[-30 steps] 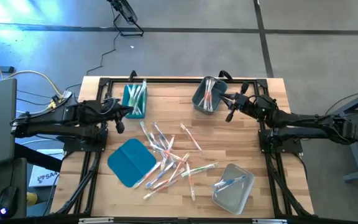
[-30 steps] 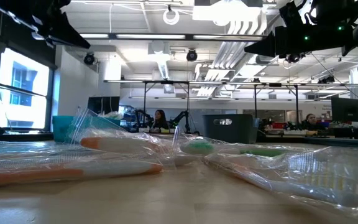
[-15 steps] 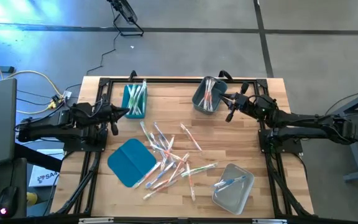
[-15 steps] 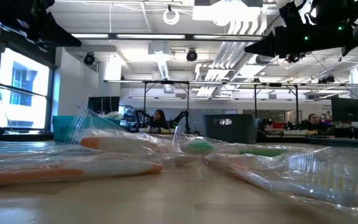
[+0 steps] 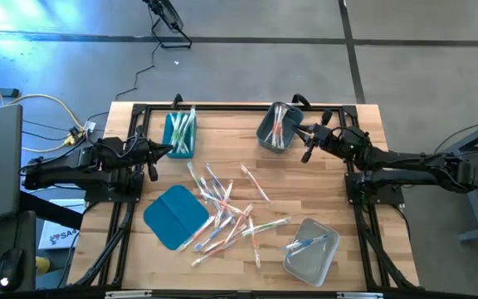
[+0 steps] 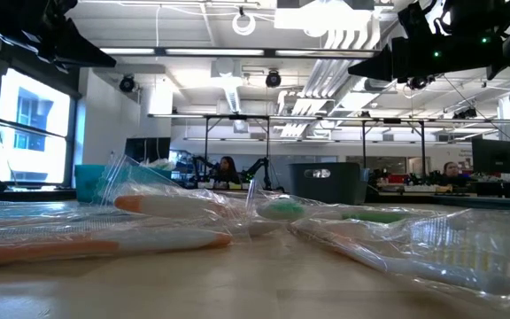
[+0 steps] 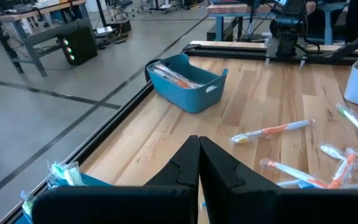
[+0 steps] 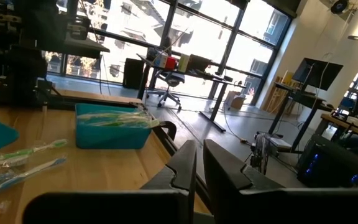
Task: Pick & Place Toothbrushes
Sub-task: Put the orange toothbrush into the dark gray bin
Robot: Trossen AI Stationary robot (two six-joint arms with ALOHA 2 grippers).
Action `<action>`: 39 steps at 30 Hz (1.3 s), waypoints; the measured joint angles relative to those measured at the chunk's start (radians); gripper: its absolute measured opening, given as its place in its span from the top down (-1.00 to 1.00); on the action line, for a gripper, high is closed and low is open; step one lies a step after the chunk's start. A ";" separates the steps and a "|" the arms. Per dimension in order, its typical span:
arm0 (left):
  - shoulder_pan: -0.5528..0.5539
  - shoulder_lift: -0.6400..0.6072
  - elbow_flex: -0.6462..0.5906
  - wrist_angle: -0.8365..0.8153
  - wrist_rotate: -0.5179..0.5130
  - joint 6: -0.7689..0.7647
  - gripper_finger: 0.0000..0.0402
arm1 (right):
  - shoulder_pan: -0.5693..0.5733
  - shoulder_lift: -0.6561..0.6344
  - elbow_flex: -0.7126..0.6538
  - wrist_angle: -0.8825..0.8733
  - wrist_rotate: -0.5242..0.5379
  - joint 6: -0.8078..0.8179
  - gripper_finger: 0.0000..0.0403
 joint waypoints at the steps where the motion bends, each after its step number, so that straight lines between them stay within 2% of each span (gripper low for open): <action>1: 0.000 0.000 0.000 0.000 0.000 0.000 0.98 | 0.000 0.000 0.000 0.000 -0.006 0.000 0.88; 28: 0.000 0.000 0.000 -0.001 0.001 -0.003 0.98 | 0.001 0.000 0.000 0.001 -0.022 0.000 0.88; 39: 0.000 0.001 0.000 -0.001 0.001 -0.001 0.98 | 0.084 0.000 0.028 -0.028 -0.019 -0.006 0.98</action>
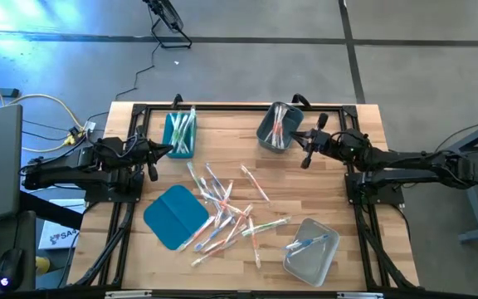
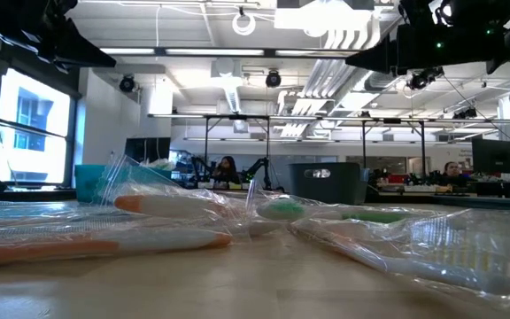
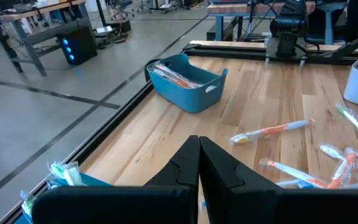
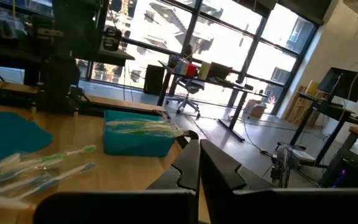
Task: Pick & Place Toothbrushes
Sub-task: Put the orange toothbrush into the dark gray bin
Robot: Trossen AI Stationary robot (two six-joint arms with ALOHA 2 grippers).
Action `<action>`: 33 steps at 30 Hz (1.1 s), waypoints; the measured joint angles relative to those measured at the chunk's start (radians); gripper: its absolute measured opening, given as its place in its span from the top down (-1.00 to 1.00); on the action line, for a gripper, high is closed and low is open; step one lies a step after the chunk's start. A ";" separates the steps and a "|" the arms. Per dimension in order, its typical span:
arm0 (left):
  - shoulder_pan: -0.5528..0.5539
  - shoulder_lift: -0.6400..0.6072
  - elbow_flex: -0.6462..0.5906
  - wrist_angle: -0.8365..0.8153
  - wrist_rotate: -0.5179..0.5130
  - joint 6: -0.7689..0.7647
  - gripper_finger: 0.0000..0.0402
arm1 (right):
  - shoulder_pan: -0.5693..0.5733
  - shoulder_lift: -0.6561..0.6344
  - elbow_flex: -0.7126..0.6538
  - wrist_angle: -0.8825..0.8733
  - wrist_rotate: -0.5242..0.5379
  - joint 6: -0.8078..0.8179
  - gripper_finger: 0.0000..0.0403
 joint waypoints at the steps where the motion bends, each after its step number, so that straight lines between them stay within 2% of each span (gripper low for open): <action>1: 0.000 0.000 0.000 0.000 0.000 0.001 0.98 | 0.007 0.000 0.004 -0.009 0.000 -0.001 0.98; 12: 0.000 0.000 0.000 0.000 0.000 0.000 0.98 | 0.057 0.044 0.053 -0.069 0.006 -0.017 0.98; 27: 0.002 0.000 0.001 -0.014 0.000 0.000 0.98 | 0.128 0.273 0.204 -0.136 0.060 0.001 0.98; 29: 0.002 0.000 0.001 -0.014 0.000 0.000 0.98 | 0.145 0.300 0.243 -0.192 0.090 0.050 0.98; 33: 0.002 0.000 0.001 -0.014 0.000 0.000 0.98 | 0.197 0.359 0.343 -0.372 0.240 0.120 0.98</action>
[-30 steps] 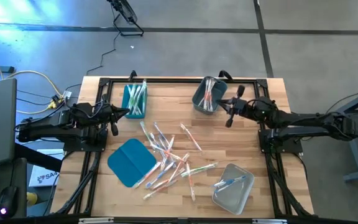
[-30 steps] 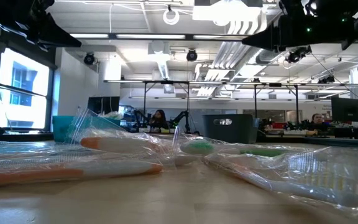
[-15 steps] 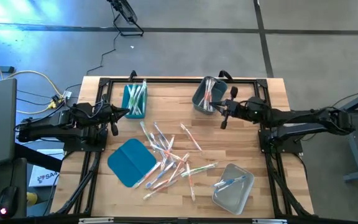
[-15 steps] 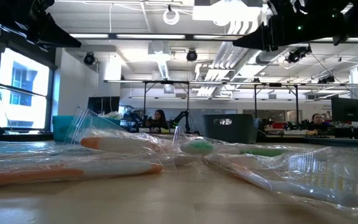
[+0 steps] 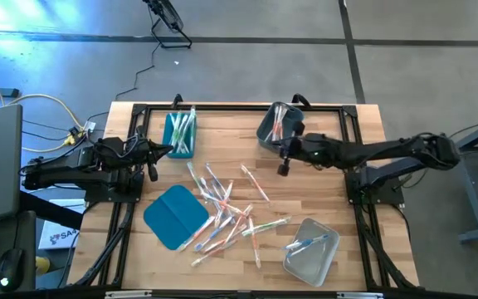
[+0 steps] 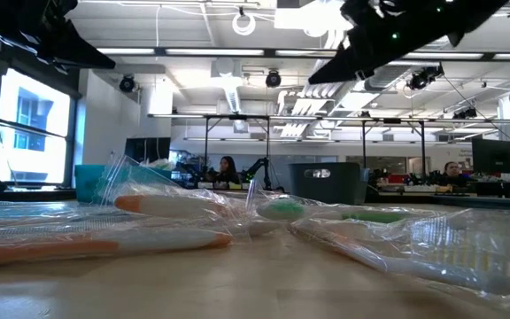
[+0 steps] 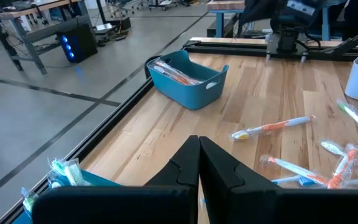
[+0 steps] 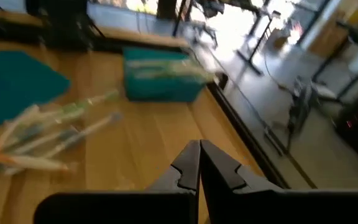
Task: Pick & Place Toothbrushes
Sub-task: Put the orange toothbrush into the dark gray bin
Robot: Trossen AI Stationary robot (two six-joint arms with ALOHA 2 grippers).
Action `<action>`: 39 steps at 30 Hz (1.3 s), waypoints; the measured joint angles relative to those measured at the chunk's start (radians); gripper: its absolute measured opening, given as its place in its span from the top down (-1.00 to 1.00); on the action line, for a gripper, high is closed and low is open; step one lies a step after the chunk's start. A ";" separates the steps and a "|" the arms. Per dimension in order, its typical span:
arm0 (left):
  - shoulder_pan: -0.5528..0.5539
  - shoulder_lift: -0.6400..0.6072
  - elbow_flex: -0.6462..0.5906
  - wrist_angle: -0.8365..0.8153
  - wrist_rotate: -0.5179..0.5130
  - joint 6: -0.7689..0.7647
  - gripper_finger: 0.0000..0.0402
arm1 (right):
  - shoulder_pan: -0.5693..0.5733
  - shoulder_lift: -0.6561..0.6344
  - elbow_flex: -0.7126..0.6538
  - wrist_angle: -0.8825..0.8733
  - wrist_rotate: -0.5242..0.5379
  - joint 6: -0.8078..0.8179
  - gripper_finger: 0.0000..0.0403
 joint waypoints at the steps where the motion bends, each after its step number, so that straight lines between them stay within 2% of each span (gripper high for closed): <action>1: 0.000 0.000 0.000 0.000 0.000 0.000 0.98 | 0.014 0.015 0.023 -0.042 0.031 0.015 0.98; 3: 0.000 0.000 0.000 0.000 0.000 0.000 0.98 | 0.039 0.046 0.063 -0.092 0.057 0.049 0.98; 6: 0.000 0.000 0.000 -0.008 0.000 0.000 0.98 | 0.072 0.076 0.088 -0.093 0.027 0.107 0.98; 9: 0.000 0.000 0.000 -0.025 0.000 0.000 0.98 | 0.101 0.086 0.092 -0.101 -0.007 0.161 0.98; 16: 0.000 0.000 0.000 -0.021 0.000 0.000 0.98 | 0.152 0.086 0.091 -0.209 -0.010 0.334 0.98; 23: 0.000 0.000 0.000 -0.021 0.000 0.000 0.98 | 0.165 0.086 0.091 -0.220 -0.149 0.380 0.98; 28: 0.000 0.000 0.000 -0.022 0.000 0.000 0.98 | 0.163 0.101 0.091 -0.212 -0.148 0.480 0.98; 39: 0.000 0.000 0.000 -0.014 0.000 0.001 0.98 | 0.149 0.235 0.090 -0.191 -0.134 0.467 0.98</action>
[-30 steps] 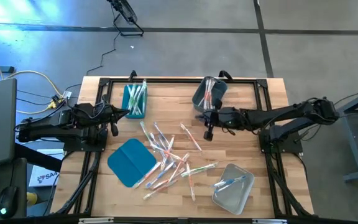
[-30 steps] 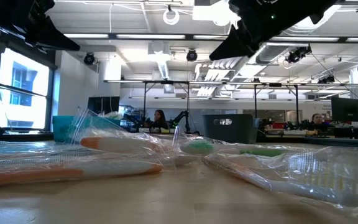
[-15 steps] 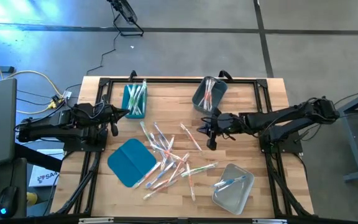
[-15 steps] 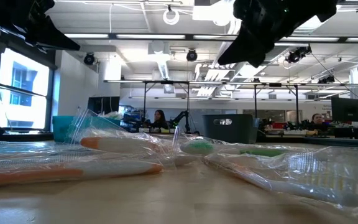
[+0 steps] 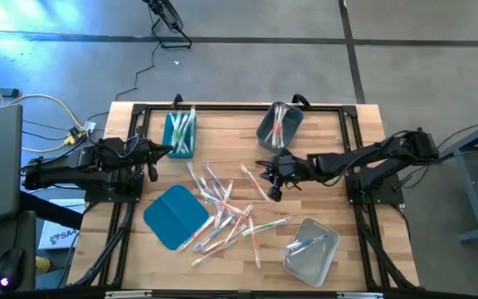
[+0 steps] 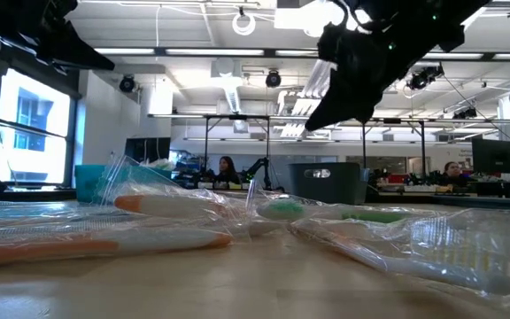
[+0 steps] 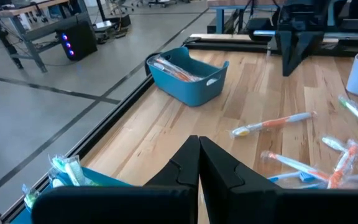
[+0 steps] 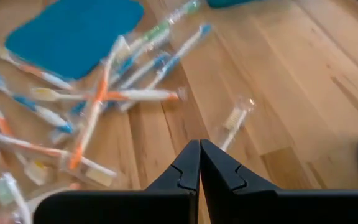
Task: Pick & Place Toothbrushes
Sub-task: Put the orange toothbrush into the dark gray bin
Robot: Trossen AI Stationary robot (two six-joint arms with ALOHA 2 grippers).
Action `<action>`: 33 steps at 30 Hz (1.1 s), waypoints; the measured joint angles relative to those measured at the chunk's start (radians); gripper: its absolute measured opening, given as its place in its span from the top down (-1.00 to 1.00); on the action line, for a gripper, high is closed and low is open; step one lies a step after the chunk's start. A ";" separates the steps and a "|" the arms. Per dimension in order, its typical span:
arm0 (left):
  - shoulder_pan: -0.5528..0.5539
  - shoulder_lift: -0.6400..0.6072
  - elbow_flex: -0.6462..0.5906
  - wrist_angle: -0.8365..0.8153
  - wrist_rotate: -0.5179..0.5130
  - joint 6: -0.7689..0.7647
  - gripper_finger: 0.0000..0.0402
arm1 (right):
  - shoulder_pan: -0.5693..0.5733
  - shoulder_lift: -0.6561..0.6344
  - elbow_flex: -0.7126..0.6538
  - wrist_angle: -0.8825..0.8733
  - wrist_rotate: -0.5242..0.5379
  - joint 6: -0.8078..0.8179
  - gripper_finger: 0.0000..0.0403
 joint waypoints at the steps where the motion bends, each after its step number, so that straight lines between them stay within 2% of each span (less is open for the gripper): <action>1: 0.000 0.000 0.000 -0.004 0.000 0.000 0.98 | -0.004 0.011 0.000 0.002 -0.002 0.002 0.98; 7: 0.000 0.000 0.000 -0.004 0.000 0.002 0.98 | -0.006 0.063 0.048 -0.027 -0.007 0.026 0.98; 11: 0.000 0.000 0.000 -0.002 0.000 0.003 0.98 | -0.006 0.094 0.136 -0.154 -0.010 0.002 0.98; 14: 0.000 0.000 0.000 -0.001 0.000 0.003 0.98 | -0.013 0.110 0.172 -0.224 -0.053 -0.021 0.98; 22: 0.000 0.000 0.000 -0.002 0.000 0.003 0.98 | -0.064 0.113 0.190 -0.324 -0.127 0.345 0.99; 30: 0.000 0.000 0.000 -0.002 0.000 0.003 0.98 | -0.064 0.132 0.190 -0.328 -0.107 0.310 0.98; 33: 0.000 0.000 0.000 -0.009 0.000 0.003 0.98 | -0.063 0.145 0.191 -0.337 -0.110 0.307 0.88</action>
